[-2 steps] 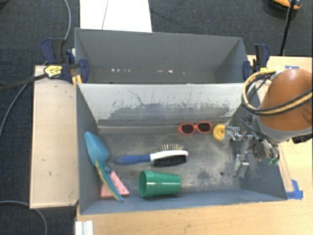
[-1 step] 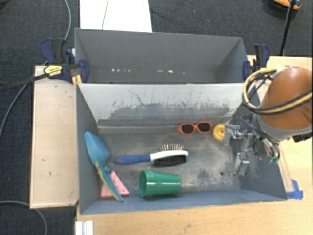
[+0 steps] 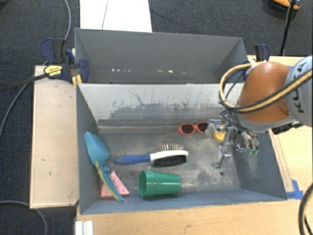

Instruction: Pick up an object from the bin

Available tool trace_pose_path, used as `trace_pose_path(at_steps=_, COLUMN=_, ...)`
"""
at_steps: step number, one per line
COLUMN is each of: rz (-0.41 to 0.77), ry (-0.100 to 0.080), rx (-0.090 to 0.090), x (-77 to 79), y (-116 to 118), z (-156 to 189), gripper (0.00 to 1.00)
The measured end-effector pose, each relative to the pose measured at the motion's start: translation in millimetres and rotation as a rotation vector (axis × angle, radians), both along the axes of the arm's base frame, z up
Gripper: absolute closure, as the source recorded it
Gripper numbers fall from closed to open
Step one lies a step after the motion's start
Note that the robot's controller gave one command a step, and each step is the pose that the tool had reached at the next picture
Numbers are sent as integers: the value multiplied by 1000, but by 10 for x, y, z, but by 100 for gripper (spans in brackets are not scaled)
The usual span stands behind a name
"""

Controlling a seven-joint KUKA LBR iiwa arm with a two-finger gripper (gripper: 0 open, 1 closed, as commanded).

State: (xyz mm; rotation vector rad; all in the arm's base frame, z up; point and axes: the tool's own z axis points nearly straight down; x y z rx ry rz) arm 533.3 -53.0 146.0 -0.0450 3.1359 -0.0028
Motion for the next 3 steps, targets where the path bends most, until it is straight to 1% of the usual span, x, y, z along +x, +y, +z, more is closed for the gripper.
trace_pose_path(at_steps=1, rz=25, ry=3, rx=5, x=140, y=337, z=-159, gripper=0)
trace_pose_path(at_steps=2, rz=27, ry=2, rx=3, x=184, y=343, z=-158, gripper=0)
trace_pose_path(at_steps=3, rz=83, ry=7, rx=5, x=71, y=196, z=121, gripper=0)
